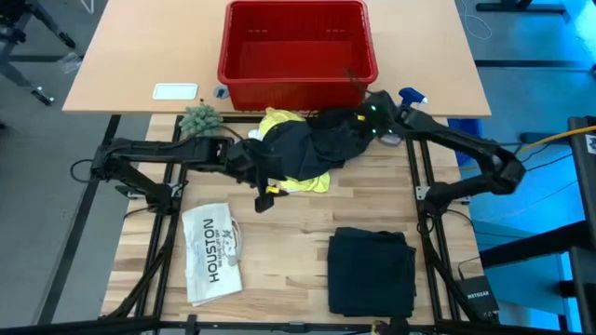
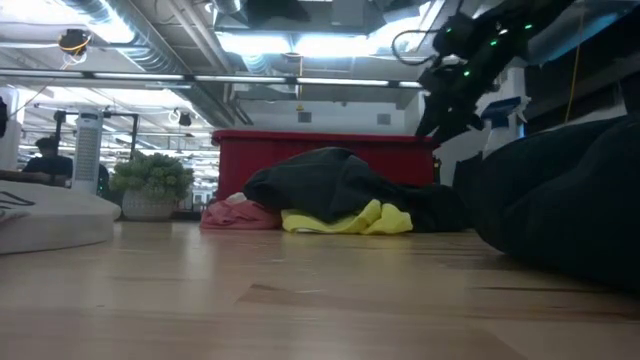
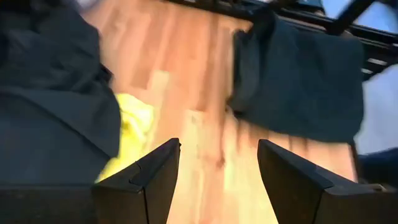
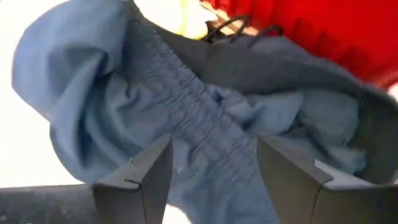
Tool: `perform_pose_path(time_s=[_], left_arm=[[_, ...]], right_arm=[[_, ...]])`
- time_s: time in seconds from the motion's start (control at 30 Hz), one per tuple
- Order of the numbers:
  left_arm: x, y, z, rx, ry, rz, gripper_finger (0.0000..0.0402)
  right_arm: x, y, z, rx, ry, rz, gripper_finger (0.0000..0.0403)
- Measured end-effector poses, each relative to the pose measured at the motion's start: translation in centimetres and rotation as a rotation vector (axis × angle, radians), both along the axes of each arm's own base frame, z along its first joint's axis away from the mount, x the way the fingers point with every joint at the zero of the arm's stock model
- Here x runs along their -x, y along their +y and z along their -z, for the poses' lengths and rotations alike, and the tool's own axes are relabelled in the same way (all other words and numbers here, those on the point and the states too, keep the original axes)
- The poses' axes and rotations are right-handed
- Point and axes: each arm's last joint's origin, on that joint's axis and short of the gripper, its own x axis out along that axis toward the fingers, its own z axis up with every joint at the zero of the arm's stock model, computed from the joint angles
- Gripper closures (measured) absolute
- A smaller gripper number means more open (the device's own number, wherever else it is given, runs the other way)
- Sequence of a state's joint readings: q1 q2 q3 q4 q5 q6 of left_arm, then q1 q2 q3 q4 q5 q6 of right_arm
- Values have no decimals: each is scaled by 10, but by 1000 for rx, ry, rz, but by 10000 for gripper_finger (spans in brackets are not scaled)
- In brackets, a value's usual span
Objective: Fold laundry
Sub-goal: Fold the dark blue short
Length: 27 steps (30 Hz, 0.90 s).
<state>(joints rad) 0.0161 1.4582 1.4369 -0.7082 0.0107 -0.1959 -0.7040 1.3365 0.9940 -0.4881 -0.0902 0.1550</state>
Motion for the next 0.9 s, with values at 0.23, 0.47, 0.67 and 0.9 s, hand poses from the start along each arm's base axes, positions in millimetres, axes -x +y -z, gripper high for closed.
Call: perform_pose_path(time_s=[0.23,0.47,0.67,0.9], left_arm=[[18,28,25,190,-110,-25,194],[40,45,46,263,-153,-143,194],[40,43,49,298,-155,-136,194],[40,43,49,304,-156,-138,194]], right_arm=[[-7,-36,16,-18,252,-111,182],[3,-65,31,-112,289,-124,182],[8,-74,42,-212,227,-152,182],[4,-75,57,-303,215,-191,182]])
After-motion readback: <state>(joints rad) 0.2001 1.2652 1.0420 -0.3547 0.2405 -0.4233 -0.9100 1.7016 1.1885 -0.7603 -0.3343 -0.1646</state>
